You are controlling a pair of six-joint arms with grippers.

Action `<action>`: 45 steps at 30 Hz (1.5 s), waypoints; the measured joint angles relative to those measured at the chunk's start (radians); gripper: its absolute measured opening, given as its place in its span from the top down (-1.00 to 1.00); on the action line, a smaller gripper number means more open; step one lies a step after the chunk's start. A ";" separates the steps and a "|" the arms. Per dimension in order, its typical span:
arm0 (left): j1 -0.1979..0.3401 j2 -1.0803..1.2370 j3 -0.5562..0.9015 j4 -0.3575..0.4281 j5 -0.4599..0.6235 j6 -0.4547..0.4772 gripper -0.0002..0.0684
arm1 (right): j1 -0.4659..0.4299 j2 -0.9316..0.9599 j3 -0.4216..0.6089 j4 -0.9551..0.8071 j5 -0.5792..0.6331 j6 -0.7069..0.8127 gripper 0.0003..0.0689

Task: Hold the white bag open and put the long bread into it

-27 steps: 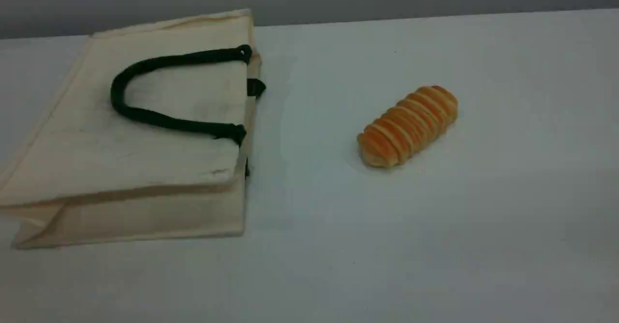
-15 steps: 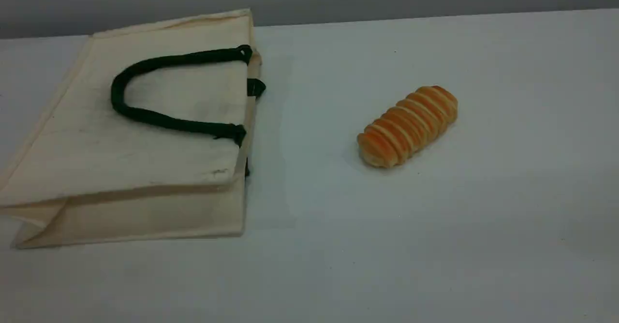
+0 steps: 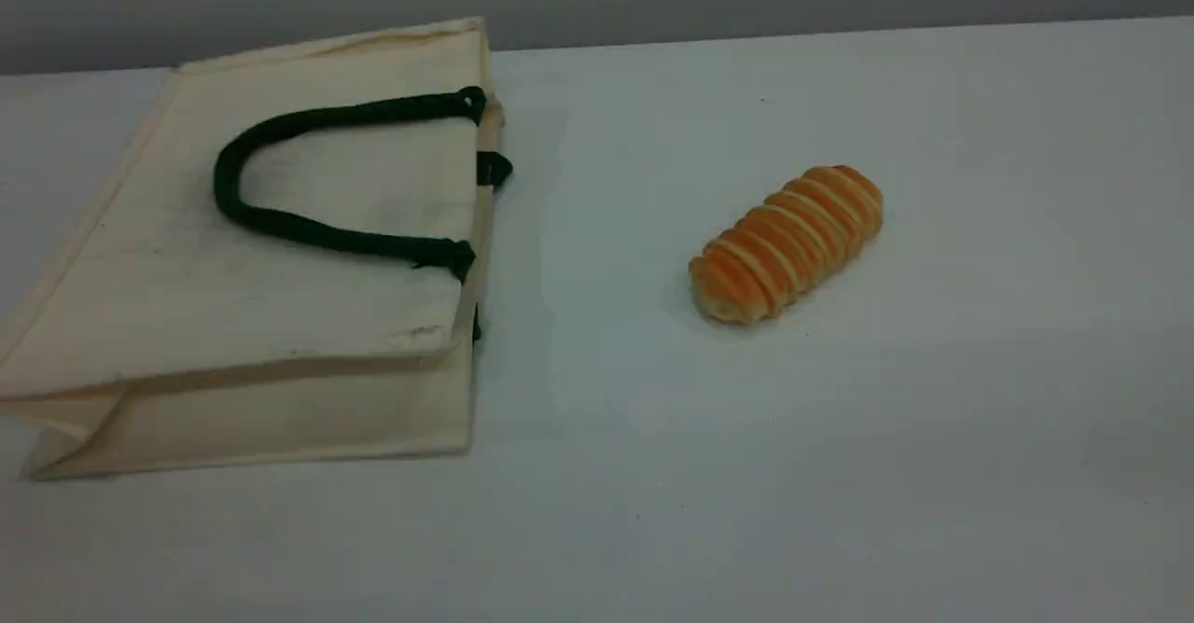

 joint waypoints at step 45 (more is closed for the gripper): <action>-0.031 0.506 -0.178 0.076 -0.156 -0.191 -0.57 | 0.000 0.471 -0.050 0.484 -0.337 -0.335 -0.58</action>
